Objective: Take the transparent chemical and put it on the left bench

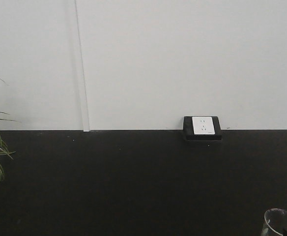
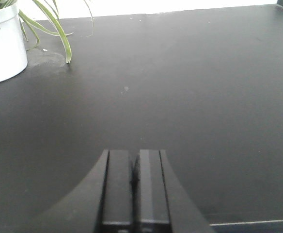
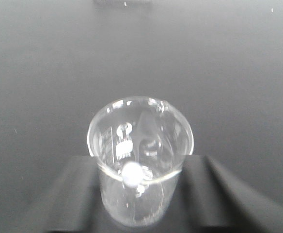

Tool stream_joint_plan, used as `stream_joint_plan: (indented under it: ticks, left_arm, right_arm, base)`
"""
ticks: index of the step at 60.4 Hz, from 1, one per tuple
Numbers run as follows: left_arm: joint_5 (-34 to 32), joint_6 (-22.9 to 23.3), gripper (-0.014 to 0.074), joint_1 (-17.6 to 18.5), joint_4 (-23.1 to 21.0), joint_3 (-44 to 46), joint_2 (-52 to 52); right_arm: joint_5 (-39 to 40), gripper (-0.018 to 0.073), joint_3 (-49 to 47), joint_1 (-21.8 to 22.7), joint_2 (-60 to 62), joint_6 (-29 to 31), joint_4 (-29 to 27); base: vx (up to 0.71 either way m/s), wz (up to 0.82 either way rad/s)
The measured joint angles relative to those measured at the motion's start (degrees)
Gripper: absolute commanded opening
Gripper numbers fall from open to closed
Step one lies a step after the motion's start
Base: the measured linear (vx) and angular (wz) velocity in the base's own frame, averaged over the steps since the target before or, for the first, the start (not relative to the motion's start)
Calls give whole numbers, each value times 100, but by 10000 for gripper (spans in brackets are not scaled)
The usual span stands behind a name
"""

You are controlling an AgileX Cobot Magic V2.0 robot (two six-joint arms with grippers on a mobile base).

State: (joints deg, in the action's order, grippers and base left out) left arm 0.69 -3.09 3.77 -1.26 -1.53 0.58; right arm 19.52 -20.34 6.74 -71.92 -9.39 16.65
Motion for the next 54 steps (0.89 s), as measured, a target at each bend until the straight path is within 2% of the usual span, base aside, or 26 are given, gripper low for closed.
stream_joint_plan:
  ticks: [15,23,42,54]
  left_arm:
    - [0,0,-3,0,0,0,0]
    - [0,0,-3,0,0,0,0]
    - [0,0,-3,0,0,0,0]
    - [0,0,-3,0,0,0,0]
  right_arm:
    - [-8,92,0,0,0,0,0]
    - [-12,46,0,0,166,0,0]
    - [-146,36,0,0,1268,0,0]
    - [-732,37,0,0,2435,-207,0]
  base:
    - [0,0]
    - [0,0]
    - [0,0]
    - [0,0]
